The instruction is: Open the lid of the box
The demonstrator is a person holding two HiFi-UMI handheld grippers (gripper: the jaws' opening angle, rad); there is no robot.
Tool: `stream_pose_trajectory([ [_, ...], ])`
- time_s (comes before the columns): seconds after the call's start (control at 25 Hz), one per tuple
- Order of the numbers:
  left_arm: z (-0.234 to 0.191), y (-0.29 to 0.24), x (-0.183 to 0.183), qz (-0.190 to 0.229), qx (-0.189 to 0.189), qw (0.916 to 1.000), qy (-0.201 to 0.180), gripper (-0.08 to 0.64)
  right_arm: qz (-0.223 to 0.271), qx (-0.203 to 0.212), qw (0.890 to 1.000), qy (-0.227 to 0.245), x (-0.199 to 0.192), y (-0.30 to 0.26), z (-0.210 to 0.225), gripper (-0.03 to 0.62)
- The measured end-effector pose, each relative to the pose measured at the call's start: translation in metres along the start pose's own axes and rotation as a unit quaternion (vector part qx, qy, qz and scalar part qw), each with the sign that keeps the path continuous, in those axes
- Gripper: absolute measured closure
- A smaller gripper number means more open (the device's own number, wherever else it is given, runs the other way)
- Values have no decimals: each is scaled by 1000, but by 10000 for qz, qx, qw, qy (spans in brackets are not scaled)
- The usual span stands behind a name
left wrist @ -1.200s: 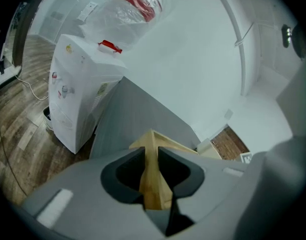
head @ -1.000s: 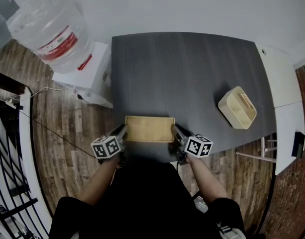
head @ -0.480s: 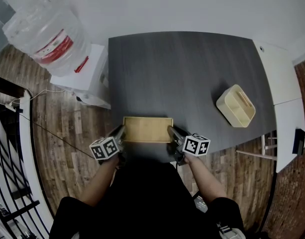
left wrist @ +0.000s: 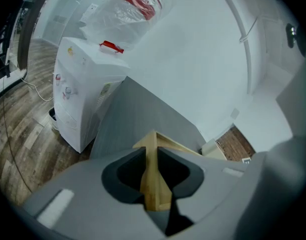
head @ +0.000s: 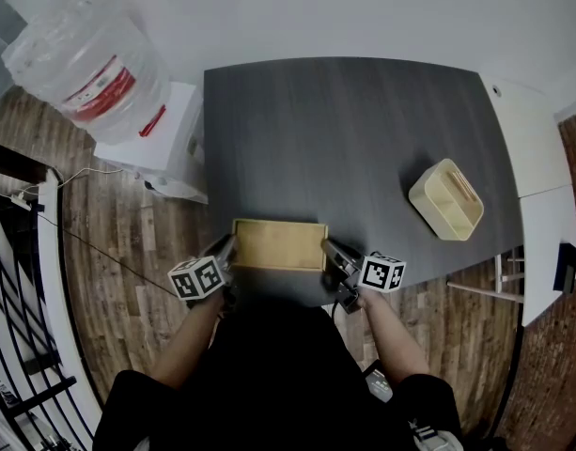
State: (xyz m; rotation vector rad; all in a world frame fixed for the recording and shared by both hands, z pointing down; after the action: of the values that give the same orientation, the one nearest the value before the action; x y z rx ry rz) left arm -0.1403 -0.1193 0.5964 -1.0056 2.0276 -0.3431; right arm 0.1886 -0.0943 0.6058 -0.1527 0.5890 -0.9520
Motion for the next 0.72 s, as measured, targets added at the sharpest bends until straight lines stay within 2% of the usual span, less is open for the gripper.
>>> stream_pose_trajectory([
  [0.2,-1,-2,0,-23,-63,9999,130,486,-67,170,9997,-135,-2,3,4,532],
  [0.36,-4,-3,1,-26,-251,9984,498,483,-79,255,9993,-260,-1,5,7,532],
  [0.52,-5,-3,3,-180,-337,9982,463,485,-135,193,9992,-325,-1,8,10,532],
  [0.72,-5,-3,4,-228,-344,9985,357,483,49,270,9986,-457,2,24,18,532],
])
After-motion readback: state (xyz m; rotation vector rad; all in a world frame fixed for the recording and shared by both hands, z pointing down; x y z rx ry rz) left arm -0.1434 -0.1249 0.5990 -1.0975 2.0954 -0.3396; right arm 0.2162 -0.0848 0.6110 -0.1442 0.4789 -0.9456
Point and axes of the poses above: the fingertips, and each gripper's own axes: y backward along the fingers, z to its right, x out of its top, the point moved 7 cm from there along y, backward along the fingers, and after that the axes turned 1 degree about -y, right-handed, at the moved point
